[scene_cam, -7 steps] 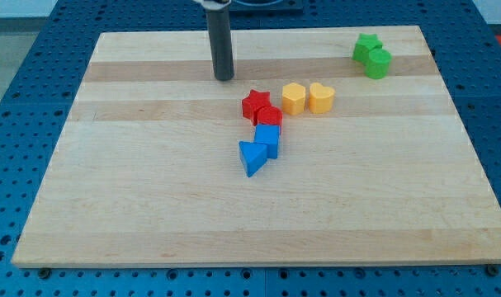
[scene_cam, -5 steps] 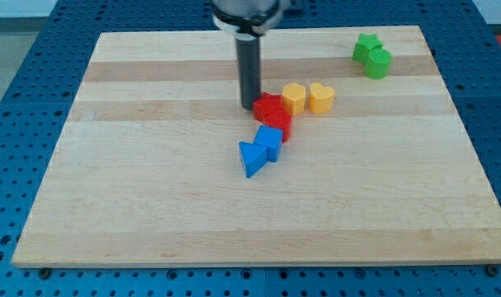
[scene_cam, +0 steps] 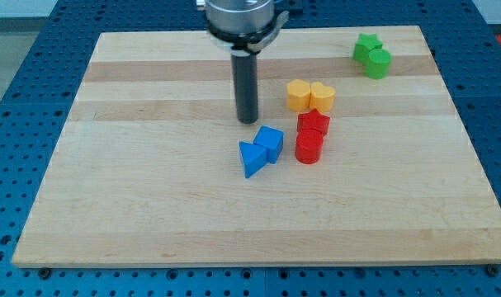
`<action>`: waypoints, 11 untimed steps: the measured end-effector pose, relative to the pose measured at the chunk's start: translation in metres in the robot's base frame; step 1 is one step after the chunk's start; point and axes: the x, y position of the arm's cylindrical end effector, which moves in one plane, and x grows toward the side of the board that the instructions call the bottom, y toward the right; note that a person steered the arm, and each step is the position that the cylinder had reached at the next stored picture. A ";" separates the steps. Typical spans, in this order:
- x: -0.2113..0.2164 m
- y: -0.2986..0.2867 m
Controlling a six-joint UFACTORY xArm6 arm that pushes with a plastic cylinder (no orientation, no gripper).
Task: Place the yellow and red blocks diagonally to each other
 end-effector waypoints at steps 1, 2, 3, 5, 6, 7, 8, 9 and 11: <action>-0.015 0.059; -0.020 0.122; -0.016 0.117; 0.000 0.013; -0.022 0.007; -0.045 0.033; -0.050 0.082; -0.050 0.114; -0.072 0.051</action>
